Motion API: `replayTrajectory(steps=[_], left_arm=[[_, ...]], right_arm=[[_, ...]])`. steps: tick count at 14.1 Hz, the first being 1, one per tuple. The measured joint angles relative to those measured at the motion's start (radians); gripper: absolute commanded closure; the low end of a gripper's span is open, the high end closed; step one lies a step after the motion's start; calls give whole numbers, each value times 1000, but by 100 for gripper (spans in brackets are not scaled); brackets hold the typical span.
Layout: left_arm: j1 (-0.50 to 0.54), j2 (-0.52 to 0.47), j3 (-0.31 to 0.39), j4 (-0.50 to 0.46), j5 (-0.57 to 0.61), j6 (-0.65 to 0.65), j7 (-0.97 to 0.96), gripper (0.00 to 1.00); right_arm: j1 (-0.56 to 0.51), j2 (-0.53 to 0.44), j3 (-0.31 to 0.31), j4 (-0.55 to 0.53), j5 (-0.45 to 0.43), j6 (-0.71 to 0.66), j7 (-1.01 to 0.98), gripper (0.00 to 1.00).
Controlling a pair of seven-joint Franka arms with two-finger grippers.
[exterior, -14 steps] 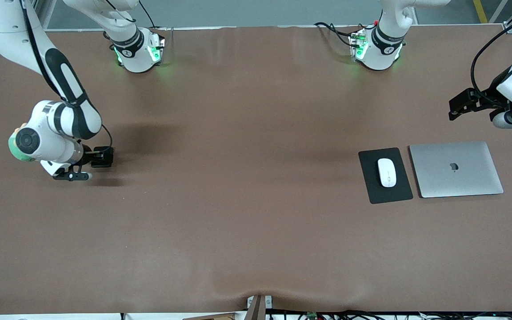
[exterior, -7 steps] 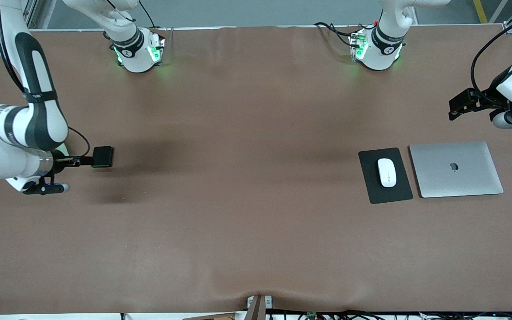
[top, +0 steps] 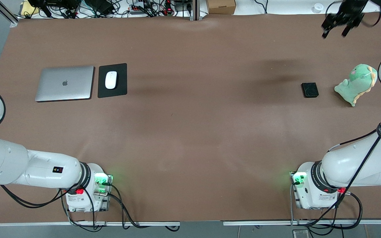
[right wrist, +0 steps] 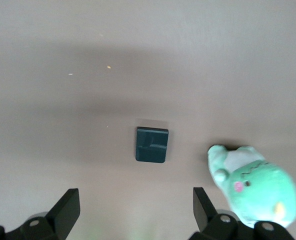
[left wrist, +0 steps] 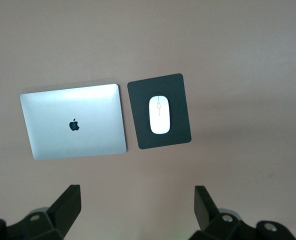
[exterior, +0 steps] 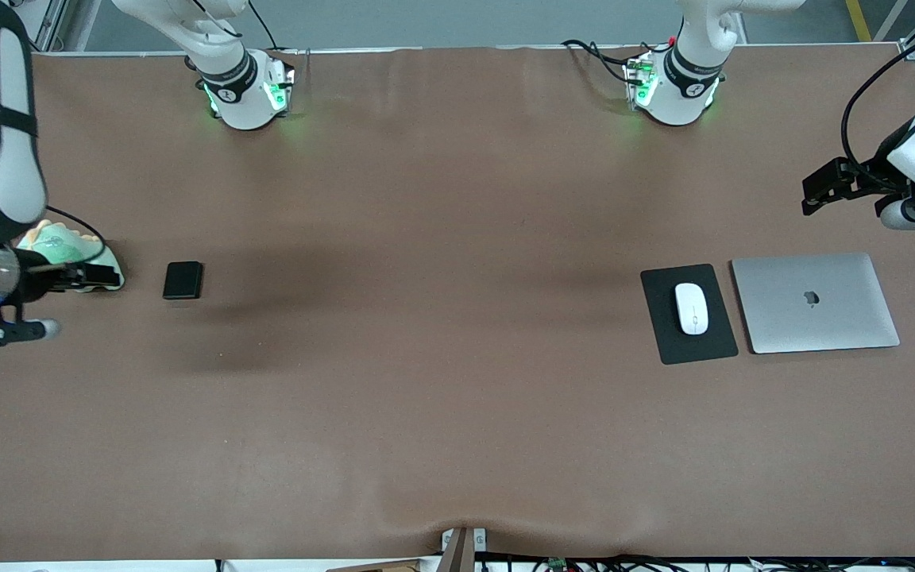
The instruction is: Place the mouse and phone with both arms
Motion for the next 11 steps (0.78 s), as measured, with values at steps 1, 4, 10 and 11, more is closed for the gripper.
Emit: replayTrajectory(steps=[1,4,10,11], left_arm=[[0,0,0,0,0,0,0,0],[0,0,0,0,0,0,0,0],[0,0,0,0,0,1,0,0],[0,0,0,0,0,4,0,0]], right_arm=[[0,-7,0,46,0,-46,-45,0],[0,-17,0,123,1,-109,-80,0],[9,-81,7,204,9,-228,100,0],[17,-101,7,206,9,-238,114,0]])
